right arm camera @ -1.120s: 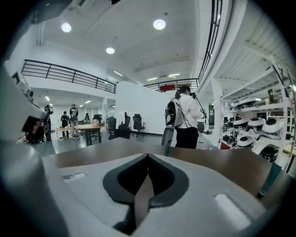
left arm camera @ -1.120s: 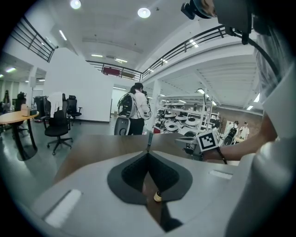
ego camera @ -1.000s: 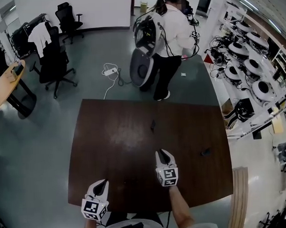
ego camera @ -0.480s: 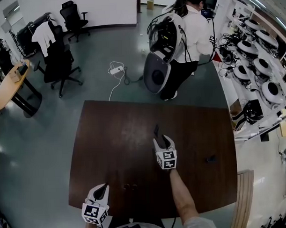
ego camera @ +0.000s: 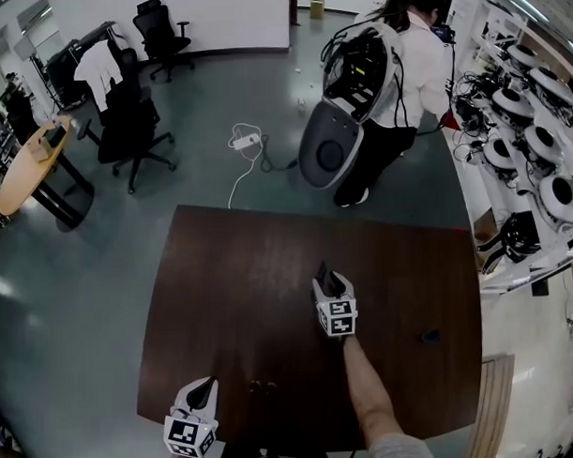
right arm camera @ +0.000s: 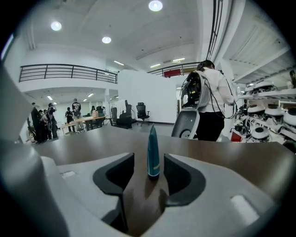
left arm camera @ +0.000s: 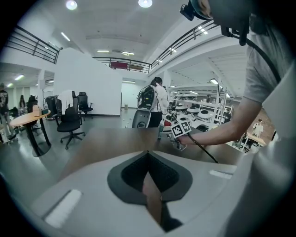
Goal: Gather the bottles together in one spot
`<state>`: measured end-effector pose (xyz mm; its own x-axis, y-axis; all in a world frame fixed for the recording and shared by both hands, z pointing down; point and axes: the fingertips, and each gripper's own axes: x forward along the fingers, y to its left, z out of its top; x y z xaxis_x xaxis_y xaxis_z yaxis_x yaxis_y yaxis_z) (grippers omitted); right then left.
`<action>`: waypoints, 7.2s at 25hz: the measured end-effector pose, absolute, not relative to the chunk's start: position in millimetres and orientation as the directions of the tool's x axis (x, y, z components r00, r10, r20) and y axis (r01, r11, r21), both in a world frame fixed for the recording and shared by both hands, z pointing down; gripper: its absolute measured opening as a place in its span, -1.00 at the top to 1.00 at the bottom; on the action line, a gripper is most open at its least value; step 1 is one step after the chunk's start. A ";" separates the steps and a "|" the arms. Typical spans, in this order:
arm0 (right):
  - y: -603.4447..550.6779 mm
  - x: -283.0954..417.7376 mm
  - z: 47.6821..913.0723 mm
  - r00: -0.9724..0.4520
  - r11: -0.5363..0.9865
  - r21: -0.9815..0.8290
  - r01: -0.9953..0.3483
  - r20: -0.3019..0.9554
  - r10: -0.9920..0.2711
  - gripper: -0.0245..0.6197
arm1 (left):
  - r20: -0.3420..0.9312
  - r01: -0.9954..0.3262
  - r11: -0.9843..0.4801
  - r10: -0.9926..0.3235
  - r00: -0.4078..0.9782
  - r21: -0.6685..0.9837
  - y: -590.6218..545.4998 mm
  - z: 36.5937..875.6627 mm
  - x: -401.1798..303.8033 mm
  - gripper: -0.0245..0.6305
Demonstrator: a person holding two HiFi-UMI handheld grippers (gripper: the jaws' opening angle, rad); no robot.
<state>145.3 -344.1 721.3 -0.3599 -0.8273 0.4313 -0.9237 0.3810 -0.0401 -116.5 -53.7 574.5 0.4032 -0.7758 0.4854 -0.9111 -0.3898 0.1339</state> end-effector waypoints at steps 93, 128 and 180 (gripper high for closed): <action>-18.9 46.2 708.0 -0.423 0.453 -0.025 -0.891 0.405 -0.810 0.63 | 0.443 -0.769 -0.612 -0.647 0.620 0.183 -11.8 584.3 -128.9 0.92; -12.2 39.1 717.3 -0.430 0.458 -0.025 -0.889 0.392 -0.813 0.44 | 0.457 -0.773 -0.606 -0.643 0.615 0.188 -9.6 588.9 -135.4 0.92; 26.8 353.6 651.4 -0.029 0.002 -0.070 -0.998 0.391 -0.920 0.92 | 0.412 -0.498 -0.843 -0.387 0.825 0.203 0.6 613.0 186.7 0.92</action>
